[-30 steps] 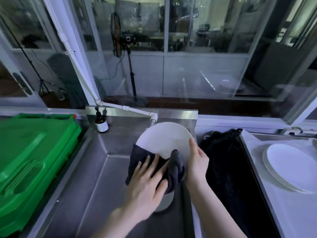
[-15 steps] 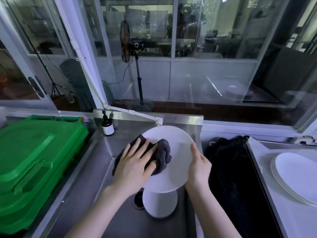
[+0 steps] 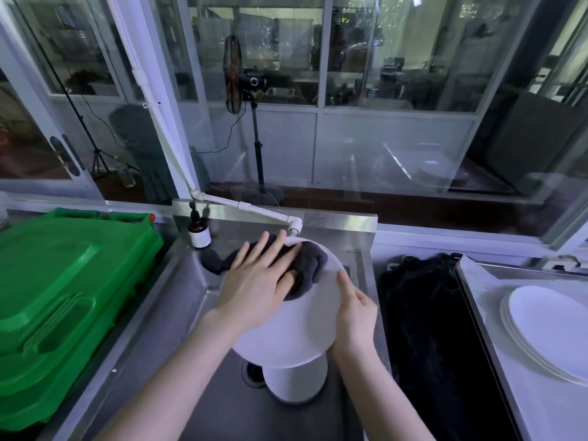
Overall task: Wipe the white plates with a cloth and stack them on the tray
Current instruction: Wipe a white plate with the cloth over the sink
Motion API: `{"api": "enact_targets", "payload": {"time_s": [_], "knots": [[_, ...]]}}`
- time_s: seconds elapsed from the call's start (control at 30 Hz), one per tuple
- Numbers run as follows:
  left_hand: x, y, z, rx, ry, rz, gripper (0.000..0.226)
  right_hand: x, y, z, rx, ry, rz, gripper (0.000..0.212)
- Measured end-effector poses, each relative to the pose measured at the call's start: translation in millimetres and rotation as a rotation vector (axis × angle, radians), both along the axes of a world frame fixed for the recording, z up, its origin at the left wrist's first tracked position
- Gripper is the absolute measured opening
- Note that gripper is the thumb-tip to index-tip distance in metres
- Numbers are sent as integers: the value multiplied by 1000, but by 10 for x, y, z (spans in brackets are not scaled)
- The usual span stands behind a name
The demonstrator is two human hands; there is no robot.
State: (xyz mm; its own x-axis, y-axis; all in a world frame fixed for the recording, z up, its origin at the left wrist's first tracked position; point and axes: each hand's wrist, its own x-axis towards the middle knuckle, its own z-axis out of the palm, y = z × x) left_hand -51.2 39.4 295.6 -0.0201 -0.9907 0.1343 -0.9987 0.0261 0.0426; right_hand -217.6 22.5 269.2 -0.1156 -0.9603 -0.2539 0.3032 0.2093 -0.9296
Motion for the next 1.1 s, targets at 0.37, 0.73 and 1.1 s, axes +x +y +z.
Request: {"api": "enact_targets", "payload": {"time_s": [0.37, 0.73, 1.1], "knots": [[-516, 438, -208, -17, 159, -70, 61, -21, -130, 68, -48, -63, 17, 25], [-118, 13, 227, -467, 457, -113, 42, -12, -81, -20, -43, 65, 49, 48], [-52, -111, 763, 118, 1335, -295, 34, -91, -179, -75, -55, 206, 56, 52]]}}
